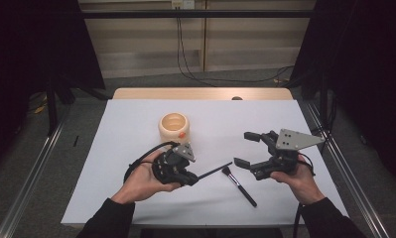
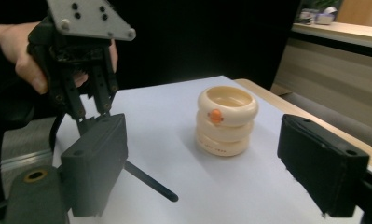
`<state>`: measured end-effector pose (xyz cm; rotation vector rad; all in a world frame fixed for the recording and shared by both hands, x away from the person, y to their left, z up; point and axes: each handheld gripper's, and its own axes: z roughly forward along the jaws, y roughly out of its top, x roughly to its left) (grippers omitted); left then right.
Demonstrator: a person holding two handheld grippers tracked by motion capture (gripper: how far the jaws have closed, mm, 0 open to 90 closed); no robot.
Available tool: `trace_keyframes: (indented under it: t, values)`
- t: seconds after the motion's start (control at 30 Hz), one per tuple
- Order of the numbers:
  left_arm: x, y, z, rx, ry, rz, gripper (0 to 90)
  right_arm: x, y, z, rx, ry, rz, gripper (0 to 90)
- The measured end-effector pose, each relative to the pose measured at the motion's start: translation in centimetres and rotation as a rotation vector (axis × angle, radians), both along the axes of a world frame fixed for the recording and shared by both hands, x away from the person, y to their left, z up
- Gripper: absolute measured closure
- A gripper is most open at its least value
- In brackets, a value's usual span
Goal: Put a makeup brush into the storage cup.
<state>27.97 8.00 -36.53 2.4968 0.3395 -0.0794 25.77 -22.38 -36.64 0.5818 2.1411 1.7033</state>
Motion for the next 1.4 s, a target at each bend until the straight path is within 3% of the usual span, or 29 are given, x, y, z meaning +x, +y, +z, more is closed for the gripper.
trace_keyframes:
  t: [0.13,0.3,0.4,0.47,0.63,0.73,1.0,1.13,1.3,1.4]
  values:
    - [-0.1,0.1,-0.1,0.012,0.005,-0.009,83.9,0.5,0.8,0.4,-0.044,0.007,0.064,19.0]
    - [-0.1,-0.1,-0.6,0.024,0.022,-0.02,83.8,0.9,1.4,0.5,-0.132,0.082,0.155,26.1]
    - [0.0,-0.2,-0.7,0.041,0.021,-0.034,83.9,1.3,1.8,0.5,-0.196,0.106,0.184,26.7]
    - [-0.1,-0.3,-0.8,0.03,0.022,-0.031,83.8,1.7,2.0,0.6,-0.226,0.112,0.195,26.7]
    - [0.0,-0.3,-0.8,0.058,0.013,-0.039,83.8,2.4,2.7,0.8,-0.283,0.126,0.275,25.7]
    - [0.0,-0.2,-0.9,0.06,0.027,-0.039,83.8,2.6,3.4,0.8,-0.352,0.141,0.294,27.3]
    - [-0.2,-0.5,-1.2,0.082,0.031,-0.065,83.8,2.8,5.5,0.1,-0.543,0.201,0.417,45.5]
    - [-0.3,-0.7,-1.4,0.098,0.032,-0.073,83.9,2.8,6.1,-0.1,-0.599,0.209,0.45,50.2]
    - [-0.3,-0.8,-1.6,0.102,0.04,-0.088,83.8,2.6,6.5,-0.6,-0.678,0.234,0.452,53.3]
    - [-0.4,-0.9,-1.7,0.11,0.037,-0.093,83.8,2.7,6.9,-1.0,-0.7,0.237,0.459,57.7]
